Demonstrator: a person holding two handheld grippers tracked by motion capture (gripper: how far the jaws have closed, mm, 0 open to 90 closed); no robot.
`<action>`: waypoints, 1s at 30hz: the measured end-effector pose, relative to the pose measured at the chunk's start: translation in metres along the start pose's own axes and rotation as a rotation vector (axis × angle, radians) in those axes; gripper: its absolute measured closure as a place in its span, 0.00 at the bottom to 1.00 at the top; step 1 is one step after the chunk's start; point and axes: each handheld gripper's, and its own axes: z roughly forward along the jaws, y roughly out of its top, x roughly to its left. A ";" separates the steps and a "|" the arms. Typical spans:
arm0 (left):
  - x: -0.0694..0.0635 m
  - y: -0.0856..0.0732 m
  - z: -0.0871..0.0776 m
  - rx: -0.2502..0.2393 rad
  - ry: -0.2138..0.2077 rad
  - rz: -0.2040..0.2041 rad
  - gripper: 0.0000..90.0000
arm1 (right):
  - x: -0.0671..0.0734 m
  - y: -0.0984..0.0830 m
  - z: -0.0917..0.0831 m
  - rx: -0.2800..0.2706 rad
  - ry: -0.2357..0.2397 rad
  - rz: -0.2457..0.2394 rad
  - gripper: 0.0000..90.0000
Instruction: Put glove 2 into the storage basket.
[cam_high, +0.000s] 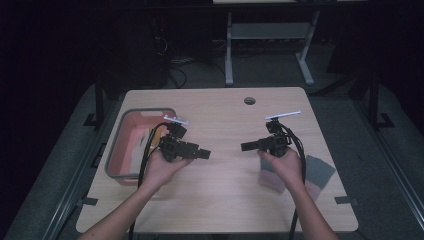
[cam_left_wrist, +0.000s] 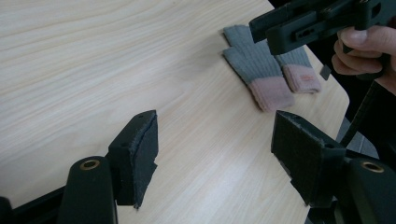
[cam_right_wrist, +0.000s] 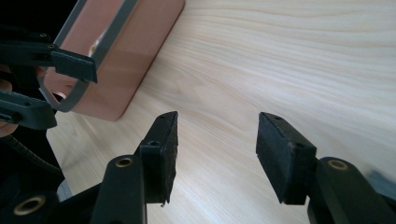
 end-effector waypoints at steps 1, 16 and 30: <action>-0.002 0.000 0.001 -0.004 -0.005 -0.004 0.35 | -0.001 -0.002 -0.002 0.000 -0.002 -0.001 0.53; -0.032 -0.003 0.026 0.010 -0.048 0.054 0.33 | -0.022 -0.035 -0.033 -0.018 -0.049 0.003 0.50; -0.046 -0.006 0.053 0.005 -0.088 0.071 0.32 | -0.037 -0.062 -0.051 -0.002 -0.152 -0.038 0.47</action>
